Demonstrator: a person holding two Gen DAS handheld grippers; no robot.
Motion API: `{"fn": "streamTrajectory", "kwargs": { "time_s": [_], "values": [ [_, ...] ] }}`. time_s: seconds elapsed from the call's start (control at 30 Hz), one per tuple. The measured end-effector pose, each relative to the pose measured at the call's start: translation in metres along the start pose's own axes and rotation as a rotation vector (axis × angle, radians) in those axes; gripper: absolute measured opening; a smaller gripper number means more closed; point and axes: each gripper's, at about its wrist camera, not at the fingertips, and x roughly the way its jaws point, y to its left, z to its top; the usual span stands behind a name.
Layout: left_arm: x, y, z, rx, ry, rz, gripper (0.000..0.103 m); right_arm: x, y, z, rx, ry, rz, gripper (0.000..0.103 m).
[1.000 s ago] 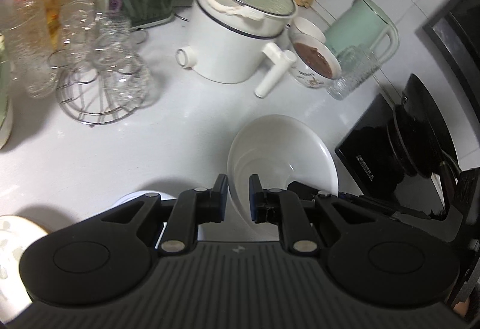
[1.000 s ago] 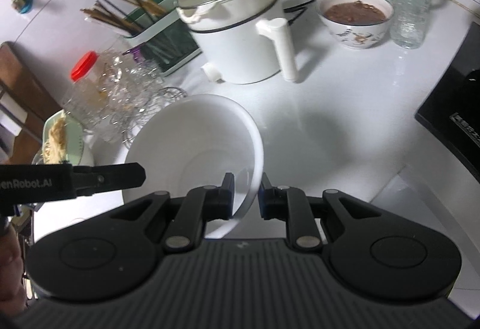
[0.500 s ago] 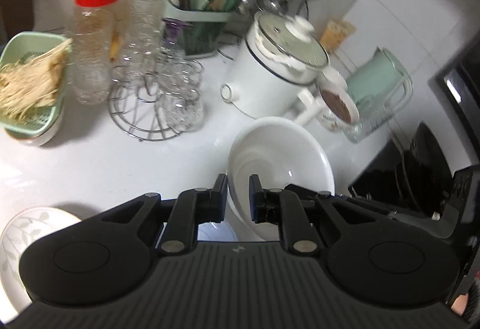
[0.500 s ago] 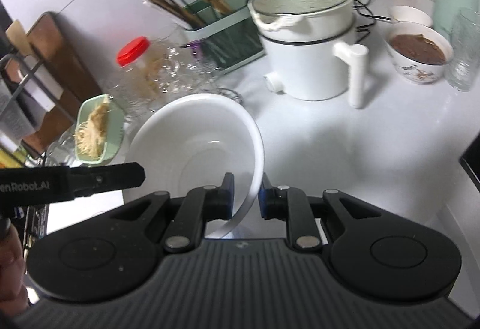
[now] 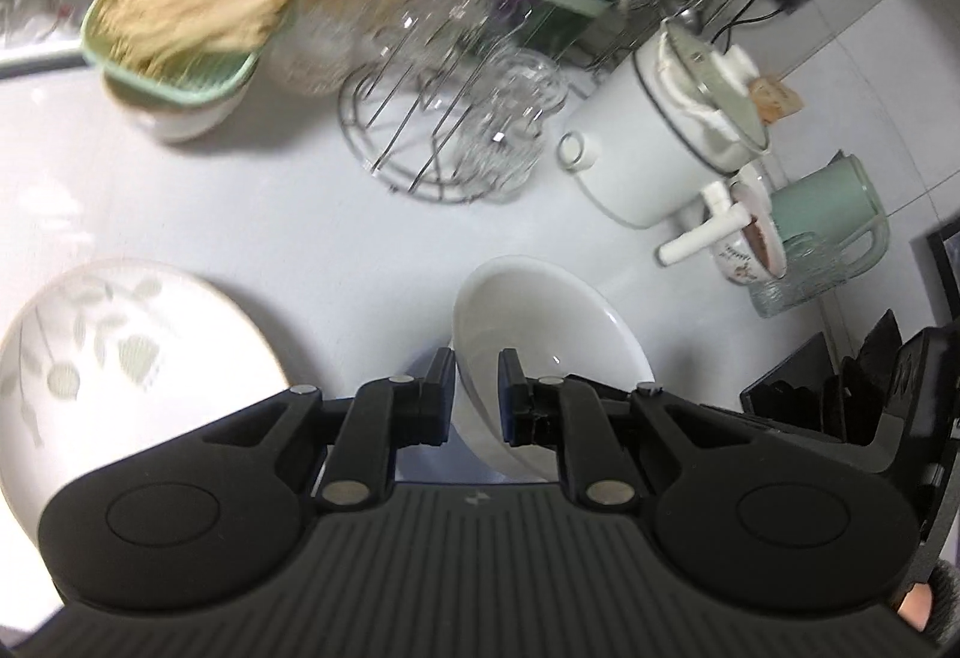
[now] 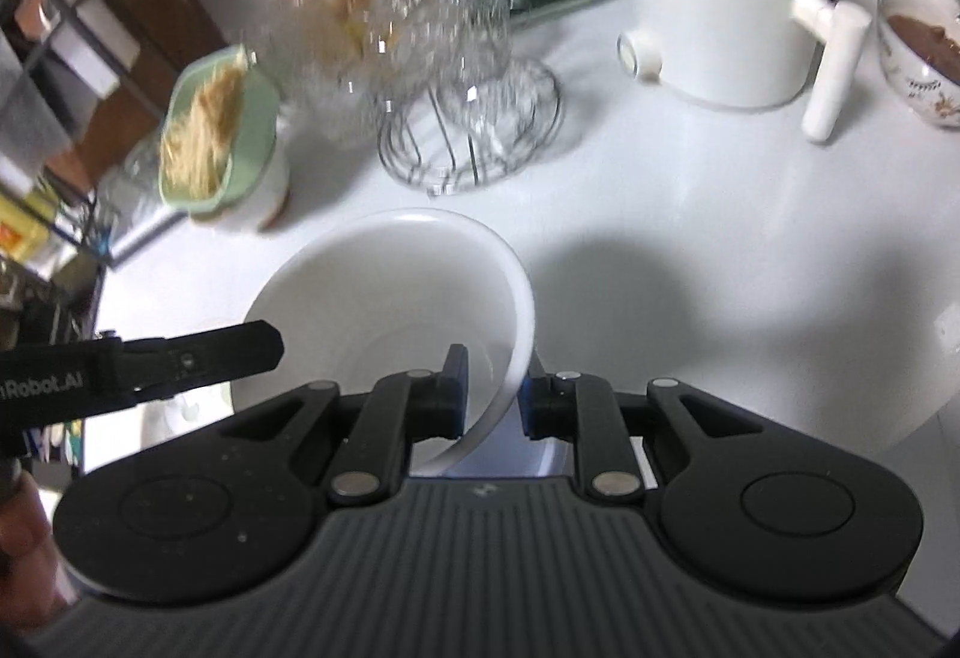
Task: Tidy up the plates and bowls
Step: 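Lift the white bowl with both grippers and lower it into the blue bowls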
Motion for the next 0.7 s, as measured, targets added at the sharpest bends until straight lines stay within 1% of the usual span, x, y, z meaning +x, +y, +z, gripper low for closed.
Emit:
{"fn": "streamTrajectory", "kwargs": {
  "time_s": [0.13,0.3,0.37,0.43,0.53,0.6,0.63,0.67,0.7],
  "values": [
    [0.009,0.006,-0.012,0.013,0.029,0.031,0.016,0.010,0.002,-0.009,-0.034,0.033,-0.021,0.021],
    [0.013,0.016,-0.019,-0.021,0.036,0.055,0.016,0.024,0.003,-0.018,-0.055,0.075,-0.020,0.021],
    [0.013,0.018,-0.021,-0.028,0.041,0.060,0.016,0.025,0.002,-0.019,-0.056,0.069,-0.013,0.021],
    [0.012,0.020,-0.020,-0.048,0.040,0.049,0.016,0.023,0.000,-0.019,-0.040,0.066,0.009,0.021],
    [0.010,0.020,-0.019,-0.034,0.047,0.052,0.016,0.020,-0.002,-0.020,-0.038,0.058,0.020,0.021],
    [0.009,0.024,-0.019,-0.038,0.052,0.054,0.019,0.020,-0.004,-0.021,-0.027,0.064,0.017,0.022],
    [0.009,0.026,-0.019,-0.039,0.055,0.056,0.025,0.020,-0.005,-0.021,-0.028,0.068,0.017,0.022],
    [0.008,0.027,-0.019,-0.038,0.055,0.061,0.029,0.019,-0.005,-0.022,-0.033,0.067,0.020,0.024],
    [0.007,0.029,-0.018,-0.037,0.050,0.069,0.030,0.018,-0.004,-0.021,-0.039,0.062,0.021,0.027]
  ]
}}
